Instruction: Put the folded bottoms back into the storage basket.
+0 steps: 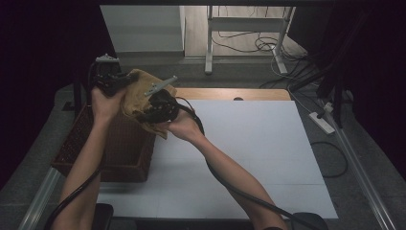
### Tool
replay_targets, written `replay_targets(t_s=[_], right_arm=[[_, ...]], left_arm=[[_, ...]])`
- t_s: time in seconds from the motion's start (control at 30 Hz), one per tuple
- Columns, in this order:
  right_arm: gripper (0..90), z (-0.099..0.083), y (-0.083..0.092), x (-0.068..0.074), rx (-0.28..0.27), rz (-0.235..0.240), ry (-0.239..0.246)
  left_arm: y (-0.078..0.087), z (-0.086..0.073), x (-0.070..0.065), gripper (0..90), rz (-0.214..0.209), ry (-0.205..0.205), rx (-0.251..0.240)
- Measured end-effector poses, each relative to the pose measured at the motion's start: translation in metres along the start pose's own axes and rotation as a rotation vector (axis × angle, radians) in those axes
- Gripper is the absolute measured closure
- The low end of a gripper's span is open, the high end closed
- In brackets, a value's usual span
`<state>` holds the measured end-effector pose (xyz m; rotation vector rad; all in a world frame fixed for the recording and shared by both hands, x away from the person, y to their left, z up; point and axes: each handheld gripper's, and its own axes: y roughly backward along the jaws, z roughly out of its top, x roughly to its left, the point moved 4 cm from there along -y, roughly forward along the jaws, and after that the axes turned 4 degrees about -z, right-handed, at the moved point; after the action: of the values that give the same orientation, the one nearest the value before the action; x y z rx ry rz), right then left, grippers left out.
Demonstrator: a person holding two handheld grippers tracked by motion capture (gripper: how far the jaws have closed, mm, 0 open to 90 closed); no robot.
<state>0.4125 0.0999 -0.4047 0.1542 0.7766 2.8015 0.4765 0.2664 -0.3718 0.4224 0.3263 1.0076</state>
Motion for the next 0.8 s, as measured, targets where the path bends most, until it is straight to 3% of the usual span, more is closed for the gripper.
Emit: replay_targets(t_s=[0.47, 0.8], right_arm=[[76.1, 0.026, -0.027, 0.015, -0.017, 0.017, 0.032], [76.1, 0.037, -0.046, 0.026, -0.015, 0.024, 0.035]], left_arm=[[0.032, -0.004, 0.025, 79.7, 0.047, 0.024, -0.029], [0.045, -0.010, 0.039, 79.7, 0.062, 0.032, -0.019]])
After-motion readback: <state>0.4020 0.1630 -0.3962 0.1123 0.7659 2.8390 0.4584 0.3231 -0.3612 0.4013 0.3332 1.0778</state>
